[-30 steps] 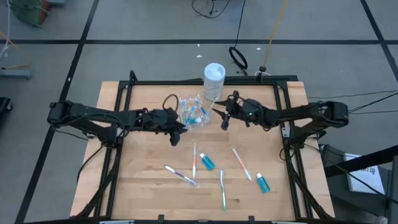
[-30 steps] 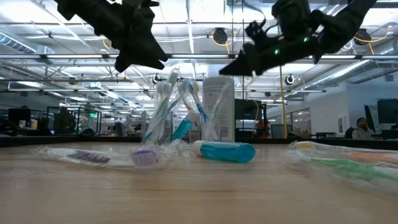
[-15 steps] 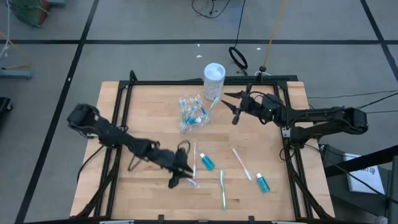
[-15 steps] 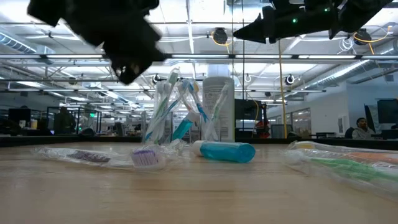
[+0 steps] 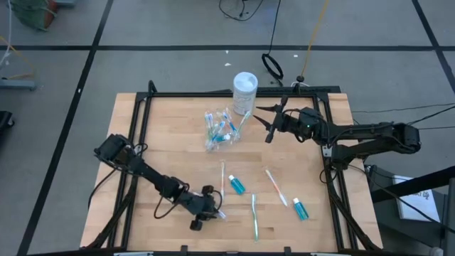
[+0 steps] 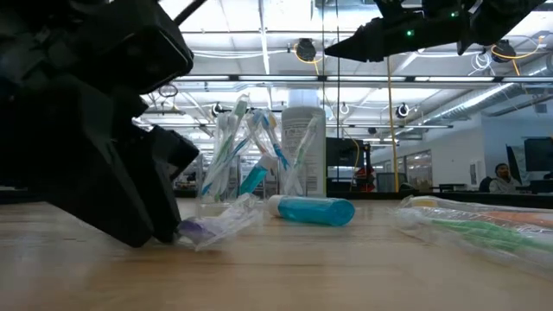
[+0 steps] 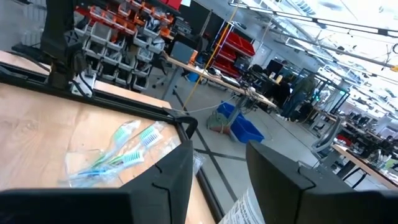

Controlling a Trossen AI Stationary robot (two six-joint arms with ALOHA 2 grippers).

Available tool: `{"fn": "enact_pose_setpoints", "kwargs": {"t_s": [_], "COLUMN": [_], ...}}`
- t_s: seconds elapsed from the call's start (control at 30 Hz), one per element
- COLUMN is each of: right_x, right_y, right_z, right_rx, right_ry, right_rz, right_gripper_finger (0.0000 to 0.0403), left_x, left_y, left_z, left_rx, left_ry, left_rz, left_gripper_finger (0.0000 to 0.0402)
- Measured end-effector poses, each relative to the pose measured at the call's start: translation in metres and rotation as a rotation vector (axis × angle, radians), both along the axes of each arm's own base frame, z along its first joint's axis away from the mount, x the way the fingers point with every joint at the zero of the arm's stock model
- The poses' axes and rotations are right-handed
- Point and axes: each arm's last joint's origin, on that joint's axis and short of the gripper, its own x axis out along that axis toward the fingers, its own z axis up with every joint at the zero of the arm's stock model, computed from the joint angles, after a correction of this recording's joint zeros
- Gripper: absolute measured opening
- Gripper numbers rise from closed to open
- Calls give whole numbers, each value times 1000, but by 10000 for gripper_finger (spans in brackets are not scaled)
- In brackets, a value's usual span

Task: Pick & Place toothbrushing station
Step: Put the purple toothbrush into the transparent organizer, then put the orange toothbrush into the transparent organizer

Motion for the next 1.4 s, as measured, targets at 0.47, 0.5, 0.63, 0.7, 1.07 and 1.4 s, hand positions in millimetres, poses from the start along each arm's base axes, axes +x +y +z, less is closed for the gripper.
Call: {"fn": "enact_pose_setpoints", "kwargs": {"t_s": [0.47, 0.5, 0.63, 0.7, 1.07, 1.4], "right_x": [0, 0, 0, 0, 0, 0], "right_y": [0, 0, 0, 0, 0, 0], "right_z": [-4, -4, -6, -7, -11, -13], "right_rx": [93, 99, 122, 125, 191, 312], "right_ry": [11, 11, 18, 26, 47, 24], "right_rz": [1, 1, 1, 1, -2, -8], "right_gripper_finger": [139, 139, 139, 137, 134, 131], "left_x": [2, 1, -8, -15, -46, -6], "left_y": [10, 13, 29, 36, 69, 73], "left_z": [39, 51, 95, 118, 201, 141], "left_rx": [104, 119, 236, 283, 117, 129], "left_ry": [-168, -198, -312, -388, -658, -427], "left_rz": [-87, -60, 95, 155, 406, 310], "left_gripper_finger": [7, 10, 13, 5, 14, 73]}}
